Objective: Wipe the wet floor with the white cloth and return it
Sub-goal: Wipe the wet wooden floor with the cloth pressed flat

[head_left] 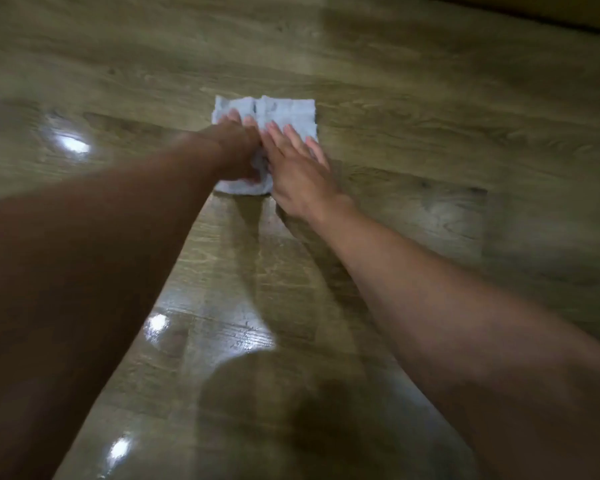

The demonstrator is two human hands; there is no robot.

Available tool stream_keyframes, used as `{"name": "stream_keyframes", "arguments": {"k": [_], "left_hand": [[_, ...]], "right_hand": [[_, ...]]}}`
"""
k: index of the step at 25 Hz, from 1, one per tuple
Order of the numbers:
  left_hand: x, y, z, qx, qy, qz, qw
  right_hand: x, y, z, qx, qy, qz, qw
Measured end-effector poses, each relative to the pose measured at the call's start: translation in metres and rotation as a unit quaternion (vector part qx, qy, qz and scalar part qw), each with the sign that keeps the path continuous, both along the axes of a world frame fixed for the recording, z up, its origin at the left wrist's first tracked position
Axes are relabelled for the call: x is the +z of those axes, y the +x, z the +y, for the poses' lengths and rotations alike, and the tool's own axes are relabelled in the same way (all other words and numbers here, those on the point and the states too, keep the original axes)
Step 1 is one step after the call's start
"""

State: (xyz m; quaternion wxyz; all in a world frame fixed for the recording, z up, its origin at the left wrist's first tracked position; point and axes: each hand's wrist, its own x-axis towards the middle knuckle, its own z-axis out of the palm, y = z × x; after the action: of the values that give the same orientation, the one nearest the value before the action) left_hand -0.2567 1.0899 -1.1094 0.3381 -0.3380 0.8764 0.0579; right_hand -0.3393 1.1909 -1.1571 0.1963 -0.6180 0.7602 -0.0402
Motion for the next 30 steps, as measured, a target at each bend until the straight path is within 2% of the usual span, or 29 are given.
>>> {"name": "stream_keyframes", "arguments": {"k": [2, 4, 9, 12, 18, 20, 23, 26, 30], "left_hand": [[0.001, -0.017, -0.022, 0.02, -0.002, -0.014, 1.0], [0.005, -0.025, -0.026, -0.002, -0.02, -0.039, 0.999], [-0.004, -0.013, 0.046, -0.047, 0.011, 0.031, 0.998], [-0.013, -0.038, 0.081, -0.015, 0.061, 0.031, 0.998], [-0.011, -0.077, 0.051, 0.028, 0.052, 0.0, 0.998], [0.004, -0.082, 0.044, 0.05, 0.068, -0.002, 0.996], [-0.001, -0.084, 0.036, 0.034, 0.071, -0.006, 0.997], [-0.013, -0.078, 0.013, 0.047, 0.064, 0.054, 0.995], [-0.013, -0.113, -0.052, 0.007, 0.019, 0.143, 0.989]], "right_hand": [[0.001, -0.012, -0.025, 0.014, 0.016, -0.021, 1.0], [-0.001, -0.012, -0.026, 0.015, -0.007, -0.017, 1.0], [-0.008, -0.01, 0.077, -0.065, -0.066, 0.025, 0.995], [-0.009, -0.017, 0.117, -0.101, -0.05, 0.031, 0.993], [-0.006, -0.043, 0.063, -0.111, 0.001, -0.011, 0.994], [0.009, -0.052, 0.048, -0.075, 0.039, -0.034, 0.996], [0.02, -0.066, 0.042, -0.035, 0.061, -0.017, 0.997], [0.011, -0.077, 0.029, -0.026, 0.027, 0.003, 0.999], [0.003, -0.119, -0.043, -0.072, 0.016, 0.007, 0.997]]}}
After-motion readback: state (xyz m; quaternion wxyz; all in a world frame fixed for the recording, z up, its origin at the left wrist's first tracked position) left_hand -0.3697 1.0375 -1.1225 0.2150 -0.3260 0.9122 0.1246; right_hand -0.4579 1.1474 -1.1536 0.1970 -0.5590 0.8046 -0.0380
